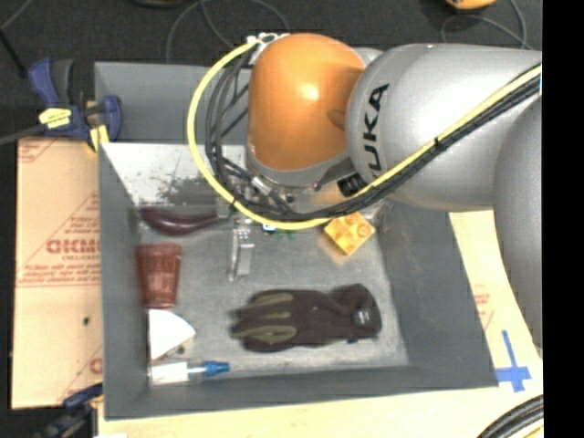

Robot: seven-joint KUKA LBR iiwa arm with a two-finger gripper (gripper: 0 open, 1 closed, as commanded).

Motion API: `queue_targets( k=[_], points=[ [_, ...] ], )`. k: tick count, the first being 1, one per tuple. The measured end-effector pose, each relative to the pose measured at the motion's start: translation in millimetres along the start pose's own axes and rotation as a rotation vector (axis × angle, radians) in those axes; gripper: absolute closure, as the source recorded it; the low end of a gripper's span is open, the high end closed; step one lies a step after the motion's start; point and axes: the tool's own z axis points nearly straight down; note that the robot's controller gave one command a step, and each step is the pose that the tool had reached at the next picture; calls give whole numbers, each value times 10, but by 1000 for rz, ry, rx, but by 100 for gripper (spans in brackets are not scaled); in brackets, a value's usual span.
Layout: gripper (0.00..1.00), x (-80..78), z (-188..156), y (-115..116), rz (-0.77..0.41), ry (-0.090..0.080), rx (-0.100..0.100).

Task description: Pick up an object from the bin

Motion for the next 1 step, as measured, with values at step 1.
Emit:
queue_targets(
  k=[1],
  points=[
    [0, -12, -52, -11, 4, -8, -1]
  ],
)
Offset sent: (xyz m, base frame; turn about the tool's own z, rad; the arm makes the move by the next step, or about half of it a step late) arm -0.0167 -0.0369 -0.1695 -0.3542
